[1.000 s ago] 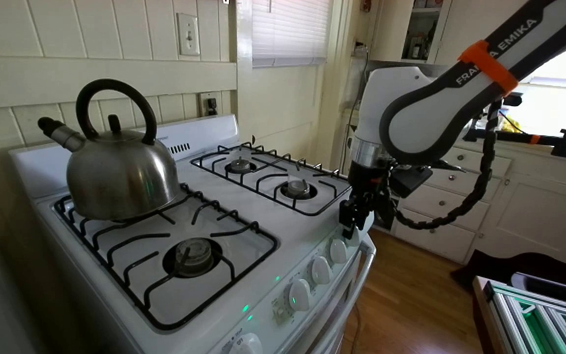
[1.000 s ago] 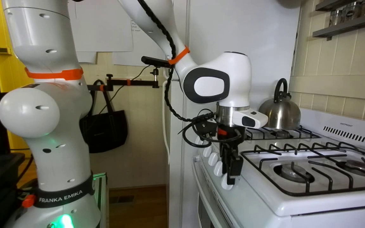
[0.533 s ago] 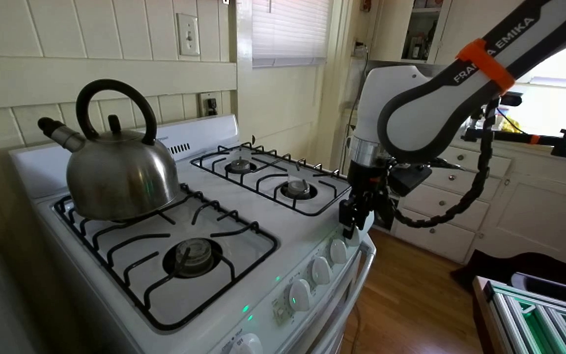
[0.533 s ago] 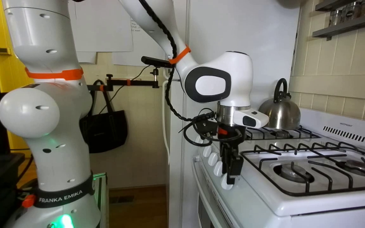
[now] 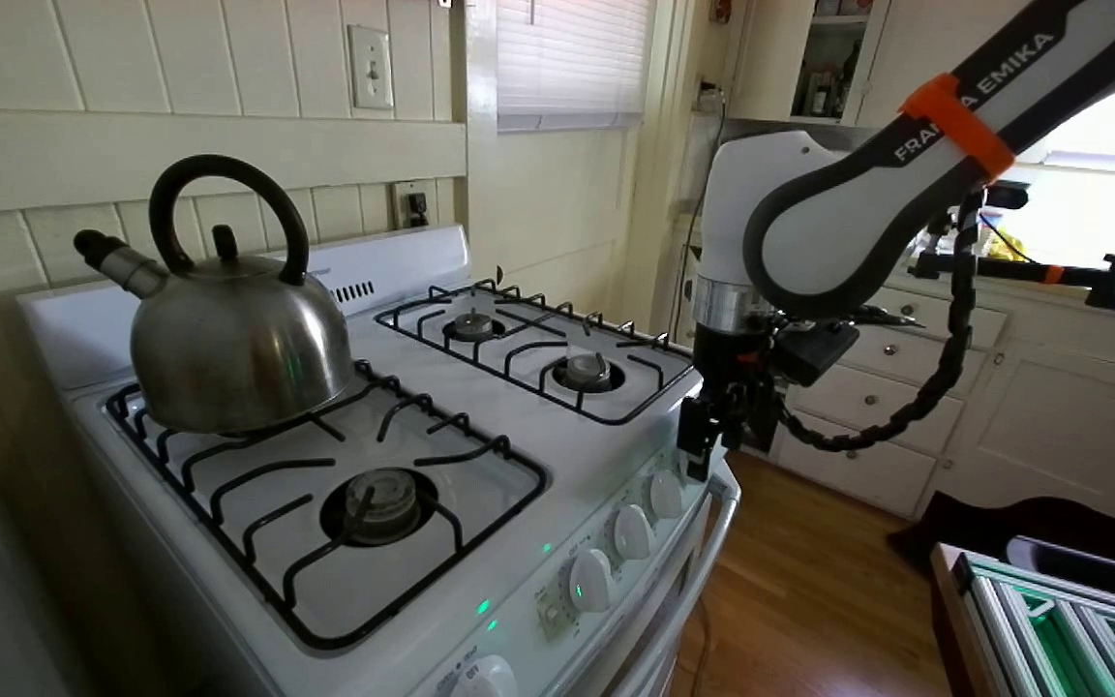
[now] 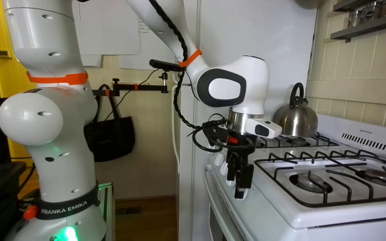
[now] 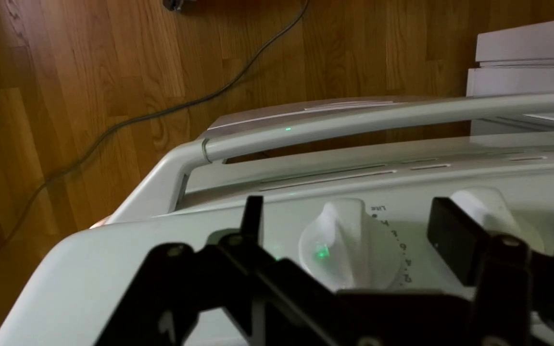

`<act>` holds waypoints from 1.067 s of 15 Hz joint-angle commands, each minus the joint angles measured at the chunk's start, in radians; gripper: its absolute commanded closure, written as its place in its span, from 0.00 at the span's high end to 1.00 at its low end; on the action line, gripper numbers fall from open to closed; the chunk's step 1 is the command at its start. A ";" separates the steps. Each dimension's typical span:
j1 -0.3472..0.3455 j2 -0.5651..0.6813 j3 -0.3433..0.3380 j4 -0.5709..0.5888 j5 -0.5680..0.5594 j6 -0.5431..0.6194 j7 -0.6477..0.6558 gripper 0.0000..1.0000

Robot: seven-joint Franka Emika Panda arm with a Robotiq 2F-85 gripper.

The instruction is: Turn the first right switch to the left

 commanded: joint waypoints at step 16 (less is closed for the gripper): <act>0.016 0.001 0.005 0.019 0.001 0.018 0.055 0.14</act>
